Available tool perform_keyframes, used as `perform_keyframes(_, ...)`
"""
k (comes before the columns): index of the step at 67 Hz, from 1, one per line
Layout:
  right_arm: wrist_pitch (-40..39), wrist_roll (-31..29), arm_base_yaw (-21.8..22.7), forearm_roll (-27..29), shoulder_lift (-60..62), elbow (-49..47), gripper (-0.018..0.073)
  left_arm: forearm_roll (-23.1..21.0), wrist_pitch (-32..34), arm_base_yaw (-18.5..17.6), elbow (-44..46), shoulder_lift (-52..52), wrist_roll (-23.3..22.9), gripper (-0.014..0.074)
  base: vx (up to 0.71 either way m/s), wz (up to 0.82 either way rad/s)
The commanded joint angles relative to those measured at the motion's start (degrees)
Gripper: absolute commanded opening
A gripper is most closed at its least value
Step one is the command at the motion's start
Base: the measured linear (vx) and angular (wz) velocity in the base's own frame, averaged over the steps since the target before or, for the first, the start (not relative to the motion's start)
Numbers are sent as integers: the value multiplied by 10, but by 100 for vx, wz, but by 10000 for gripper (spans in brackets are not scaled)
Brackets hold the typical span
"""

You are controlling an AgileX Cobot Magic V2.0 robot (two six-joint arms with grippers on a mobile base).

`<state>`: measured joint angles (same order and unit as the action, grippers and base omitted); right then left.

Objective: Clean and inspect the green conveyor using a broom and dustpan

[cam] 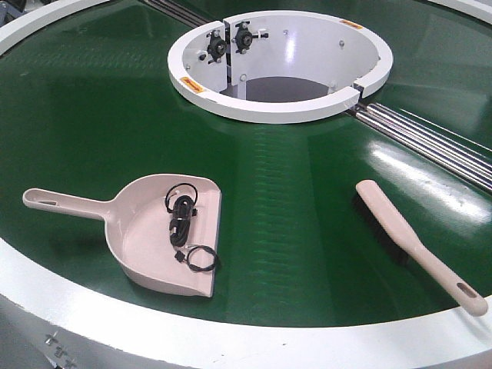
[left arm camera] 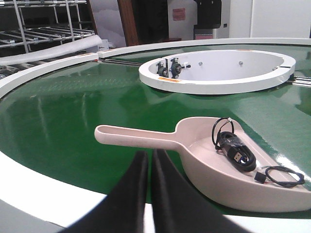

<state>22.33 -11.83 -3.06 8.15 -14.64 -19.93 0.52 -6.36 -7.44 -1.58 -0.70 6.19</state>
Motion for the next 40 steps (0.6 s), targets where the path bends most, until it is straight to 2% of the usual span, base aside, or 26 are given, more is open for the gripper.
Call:
perform_keyframes(1,-50,-4,1,-23,6,-4,-8,-5,41,0,-5,-8,-5,-8,0,0)
perform_keyframes(16,-99,118,2,-154,103,100,-8,-5,41,0,-5,-8,-5,-8,0,0)
perform_keyframes(25,-126,118,2,-140,148,166,-8,-5,41,0,-5,-8,-5,-8,0,0)
perform_keyframes(31,-173,118,1,-122,159,218,-8,-5,41,0,-5,-8,-5,-8,0,0)
perform_keyframes(40,-191,118,1,-122,159,217,-8,-5,41,0,-5,-8,-5,-8,0,0)
